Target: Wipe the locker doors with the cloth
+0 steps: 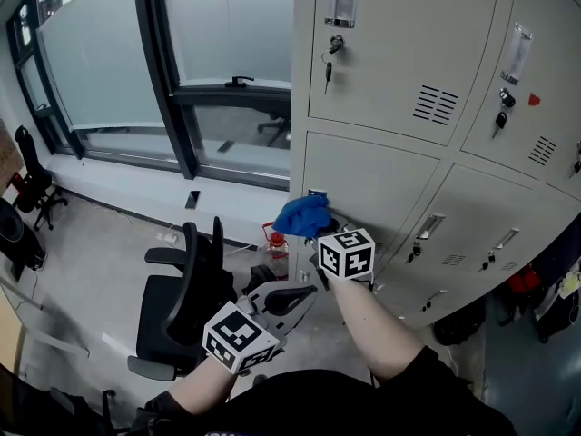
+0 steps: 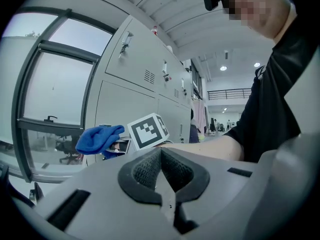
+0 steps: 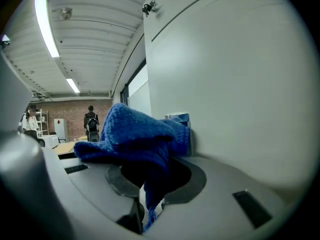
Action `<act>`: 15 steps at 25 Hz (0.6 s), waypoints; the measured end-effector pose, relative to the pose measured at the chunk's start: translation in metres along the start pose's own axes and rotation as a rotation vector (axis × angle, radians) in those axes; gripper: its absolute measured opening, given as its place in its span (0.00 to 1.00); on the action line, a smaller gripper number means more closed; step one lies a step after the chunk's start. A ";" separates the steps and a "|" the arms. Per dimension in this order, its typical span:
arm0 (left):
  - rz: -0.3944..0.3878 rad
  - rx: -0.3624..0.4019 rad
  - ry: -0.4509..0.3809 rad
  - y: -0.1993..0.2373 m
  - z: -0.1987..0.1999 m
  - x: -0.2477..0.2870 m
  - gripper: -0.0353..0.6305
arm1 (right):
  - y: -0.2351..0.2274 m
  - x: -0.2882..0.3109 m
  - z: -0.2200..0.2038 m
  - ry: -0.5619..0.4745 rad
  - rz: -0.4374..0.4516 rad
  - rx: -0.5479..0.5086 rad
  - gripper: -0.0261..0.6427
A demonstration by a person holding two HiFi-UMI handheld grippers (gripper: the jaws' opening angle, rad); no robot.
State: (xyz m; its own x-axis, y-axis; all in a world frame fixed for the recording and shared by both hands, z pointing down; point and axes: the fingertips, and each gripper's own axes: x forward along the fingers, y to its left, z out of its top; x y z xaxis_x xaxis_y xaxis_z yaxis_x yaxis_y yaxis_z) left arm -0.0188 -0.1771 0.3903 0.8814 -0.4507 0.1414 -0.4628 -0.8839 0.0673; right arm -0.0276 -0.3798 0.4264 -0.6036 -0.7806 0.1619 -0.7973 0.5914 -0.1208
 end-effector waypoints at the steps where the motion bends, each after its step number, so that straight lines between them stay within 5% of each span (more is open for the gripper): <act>1: 0.003 0.000 0.001 0.000 0.000 0.000 0.06 | -0.004 0.000 0.000 -0.004 -0.002 0.011 0.11; 8: 0.009 0.007 0.009 0.007 0.005 0.012 0.06 | -0.053 -0.046 -0.003 -0.047 -0.049 0.116 0.11; 15: -0.074 0.030 0.016 -0.014 0.011 0.047 0.06 | -0.113 -0.115 -0.008 -0.099 -0.161 0.192 0.11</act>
State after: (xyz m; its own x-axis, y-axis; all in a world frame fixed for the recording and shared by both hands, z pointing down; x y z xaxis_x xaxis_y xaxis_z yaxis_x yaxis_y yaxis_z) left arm 0.0301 -0.1877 0.3852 0.9115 -0.3819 0.1527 -0.3929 -0.9183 0.0489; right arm 0.1317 -0.3554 0.4291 -0.4586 -0.8832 0.0987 -0.8630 0.4161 -0.2866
